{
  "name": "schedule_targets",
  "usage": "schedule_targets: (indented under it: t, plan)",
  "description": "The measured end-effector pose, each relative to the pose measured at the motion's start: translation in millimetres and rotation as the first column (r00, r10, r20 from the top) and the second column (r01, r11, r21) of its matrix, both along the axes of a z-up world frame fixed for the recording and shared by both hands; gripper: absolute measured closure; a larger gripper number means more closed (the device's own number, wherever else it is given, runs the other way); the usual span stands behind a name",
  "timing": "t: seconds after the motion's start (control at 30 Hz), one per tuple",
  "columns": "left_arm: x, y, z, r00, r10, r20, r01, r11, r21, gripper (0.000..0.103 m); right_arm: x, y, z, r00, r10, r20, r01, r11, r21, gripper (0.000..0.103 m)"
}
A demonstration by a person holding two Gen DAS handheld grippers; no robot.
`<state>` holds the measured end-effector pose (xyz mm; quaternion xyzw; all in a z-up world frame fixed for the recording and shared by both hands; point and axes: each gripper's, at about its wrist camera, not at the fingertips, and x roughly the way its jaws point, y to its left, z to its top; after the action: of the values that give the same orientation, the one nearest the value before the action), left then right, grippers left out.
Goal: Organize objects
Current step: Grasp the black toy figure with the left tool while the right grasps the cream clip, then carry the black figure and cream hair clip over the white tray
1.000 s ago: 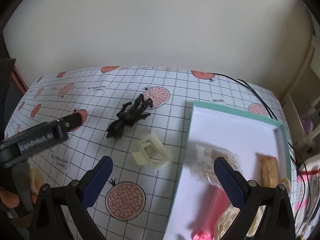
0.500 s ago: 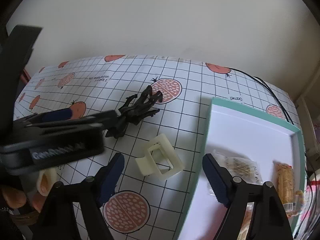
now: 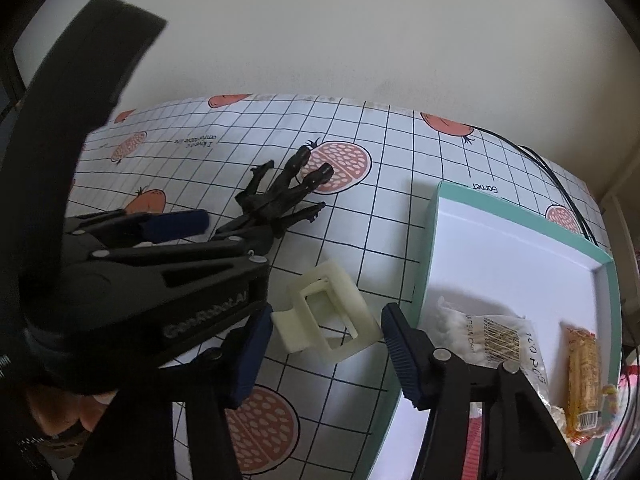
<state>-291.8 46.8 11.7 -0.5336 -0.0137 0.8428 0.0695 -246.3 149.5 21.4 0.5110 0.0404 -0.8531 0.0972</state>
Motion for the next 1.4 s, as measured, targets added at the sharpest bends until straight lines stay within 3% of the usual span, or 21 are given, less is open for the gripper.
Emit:
schedule_targets:
  t: [0.1, 0.43, 0.73, 1.03, 1.4]
  plan:
    - [-1, 4, -1, 1.0, -0.016, 0.003, 0.016, 1.0, -0.01, 0.075, 1, 2, 1, 1.0, 0.0, 0.005, 0.0, 1.0, -0.005, 0.044]
    - [5, 8, 7, 1.0, -0.017, -0.007, 0.017, 0.999, -0.03, 0.075, 3, 3, 2, 1.0, -0.001, 0.026, 0.001, 1.0, -0.008, 0.044]
    - [24, -11, 29, 0.997, 0.074, -0.011, -0.074, 0.997, -0.019, 0.075, 16, -1, 13, 1.0, -0.005, 0.031, 0.006, 1.0, -0.021, 0.044]
    - [63, -17, 59, 0.988, 0.149, -0.031, -0.149, 0.989, -0.012, 0.075, 46, 8, 38, 1.0, -0.018, 0.015, 0.019, 0.999, -0.034, 0.044]
    - [120, 4, 93, 0.987, 0.146, -0.066, -0.147, 0.989, -0.011, 0.075, 92, 35, 60, 0.997, -0.075, 0.01, 0.075, 0.995, -0.058, 0.044]
